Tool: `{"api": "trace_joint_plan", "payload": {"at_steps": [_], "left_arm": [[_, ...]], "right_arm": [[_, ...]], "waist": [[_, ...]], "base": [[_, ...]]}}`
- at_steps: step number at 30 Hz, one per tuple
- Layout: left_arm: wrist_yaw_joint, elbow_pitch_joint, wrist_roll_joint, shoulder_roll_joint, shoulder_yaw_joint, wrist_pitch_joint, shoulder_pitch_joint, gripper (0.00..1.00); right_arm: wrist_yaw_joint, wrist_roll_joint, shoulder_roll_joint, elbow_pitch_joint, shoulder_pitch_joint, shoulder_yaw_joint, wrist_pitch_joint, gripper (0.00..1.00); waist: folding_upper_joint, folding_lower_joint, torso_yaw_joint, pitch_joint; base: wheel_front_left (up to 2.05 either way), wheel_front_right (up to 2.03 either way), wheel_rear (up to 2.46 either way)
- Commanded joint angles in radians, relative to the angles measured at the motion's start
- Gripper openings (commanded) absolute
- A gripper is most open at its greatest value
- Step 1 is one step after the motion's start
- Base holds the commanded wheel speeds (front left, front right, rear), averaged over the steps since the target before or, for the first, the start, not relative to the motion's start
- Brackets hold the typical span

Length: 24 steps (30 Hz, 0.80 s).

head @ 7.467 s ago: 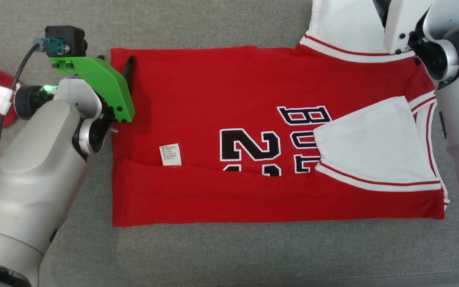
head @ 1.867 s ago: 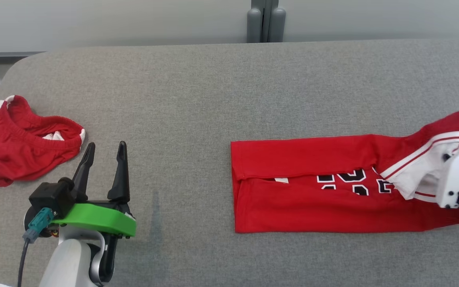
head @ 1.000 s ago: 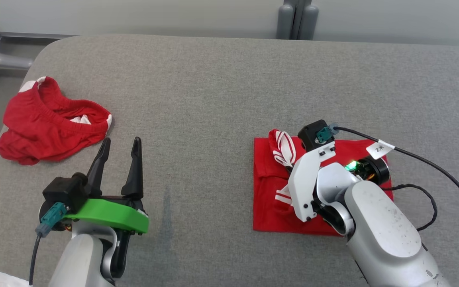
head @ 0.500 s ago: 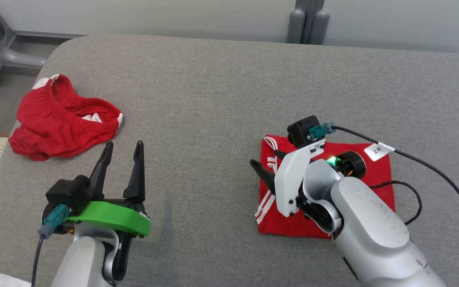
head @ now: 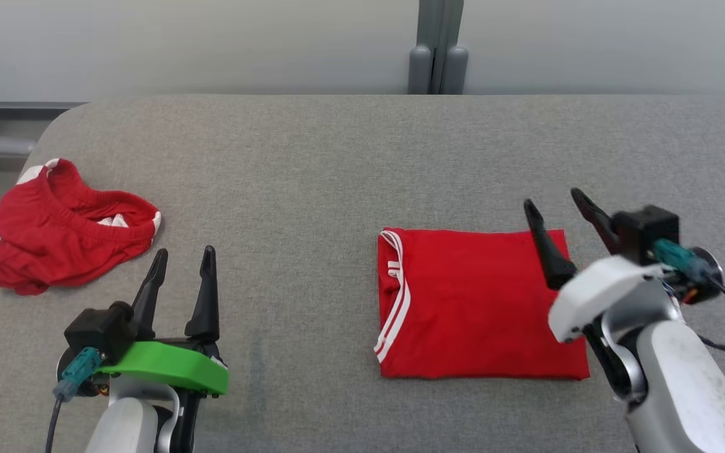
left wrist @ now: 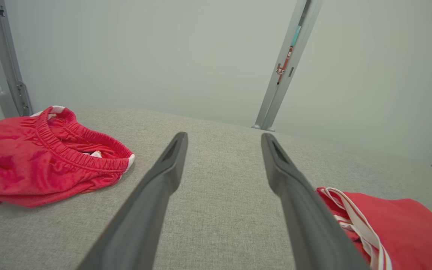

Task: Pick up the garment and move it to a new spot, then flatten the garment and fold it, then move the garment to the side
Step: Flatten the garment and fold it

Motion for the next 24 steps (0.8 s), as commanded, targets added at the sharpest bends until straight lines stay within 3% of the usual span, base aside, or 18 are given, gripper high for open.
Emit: {"api": "trace_joint_plan", "payload": {"at_steps": [1, 7, 15, 24], "left_arm": [[-0.004, -0.003, 0.006, 0.003, 0.008, 0.0, 0.023, 1.0], [-0.004, -0.02, 0.021, 0.001, 0.041, 0.0, 0.052, 1.0], [-0.004, -0.039, 0.034, -0.011, 0.074, 0.0, 0.099, 1.0], [-0.004, -0.053, 0.063, -0.017, 0.108, 0.0, 0.16, 1.0]], "right_arm": [[0.0, -0.015, 0.001, -0.02, 0.044, -0.035, -0.035, 1.0], [0.0, -0.032, 0.024, -0.053, 0.156, -0.159, -0.155, 1.0], [0.0, 0.027, 0.011, 0.018, 0.191, -0.155, -0.244, 1.0], [0.0, 0.049, 0.024, 0.067, 0.193, -0.164, -0.247, 1.0]], "waist": [[0.0, 0.0, -0.026, -0.023], [0.0, 0.0, -0.064, -0.04], [0.0, 0.0, -0.093, -0.065], [0.0, 0.0, -0.104, -0.076]], "base": [[0.0, 0.0, 0.0], [0.0, 0.0, 0.0], [0.0, 0.0, 0.0], [0.0, 0.0, 0.0]]}}
